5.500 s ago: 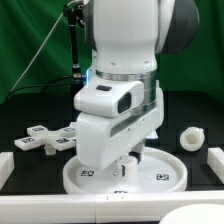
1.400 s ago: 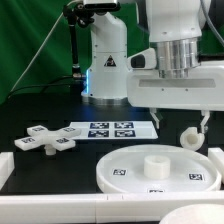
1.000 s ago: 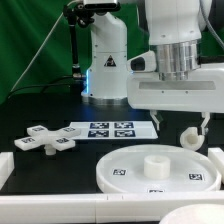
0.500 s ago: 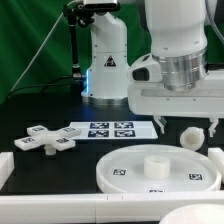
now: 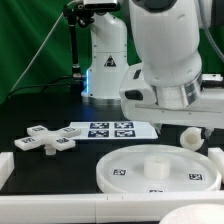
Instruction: Assemble round table
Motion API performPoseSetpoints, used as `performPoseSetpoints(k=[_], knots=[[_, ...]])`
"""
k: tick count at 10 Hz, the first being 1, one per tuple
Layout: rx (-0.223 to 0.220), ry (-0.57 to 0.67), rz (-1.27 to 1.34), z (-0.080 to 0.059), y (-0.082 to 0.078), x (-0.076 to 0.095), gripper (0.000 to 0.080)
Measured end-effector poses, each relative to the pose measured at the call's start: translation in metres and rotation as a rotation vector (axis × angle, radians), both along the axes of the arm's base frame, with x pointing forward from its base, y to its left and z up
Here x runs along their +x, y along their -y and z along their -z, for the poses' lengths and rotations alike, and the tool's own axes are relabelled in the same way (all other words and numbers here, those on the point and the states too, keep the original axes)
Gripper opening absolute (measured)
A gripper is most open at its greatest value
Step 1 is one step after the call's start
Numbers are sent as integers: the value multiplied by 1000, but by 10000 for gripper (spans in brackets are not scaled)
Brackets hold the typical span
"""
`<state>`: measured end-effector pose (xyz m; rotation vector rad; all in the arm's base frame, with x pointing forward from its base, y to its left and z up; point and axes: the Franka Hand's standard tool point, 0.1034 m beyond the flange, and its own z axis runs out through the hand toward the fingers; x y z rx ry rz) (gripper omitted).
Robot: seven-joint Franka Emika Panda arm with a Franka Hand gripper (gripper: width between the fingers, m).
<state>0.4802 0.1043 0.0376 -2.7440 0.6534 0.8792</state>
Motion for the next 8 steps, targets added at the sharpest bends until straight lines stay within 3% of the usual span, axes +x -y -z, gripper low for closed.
performPoseSetpoints(k=[5, 7, 8], knots=[[82, -252, -38, 8, -4, -12, 649], [80, -245, -38, 11, -5, -8, 649], [77, -234, -45, 10, -14, -7, 649]])
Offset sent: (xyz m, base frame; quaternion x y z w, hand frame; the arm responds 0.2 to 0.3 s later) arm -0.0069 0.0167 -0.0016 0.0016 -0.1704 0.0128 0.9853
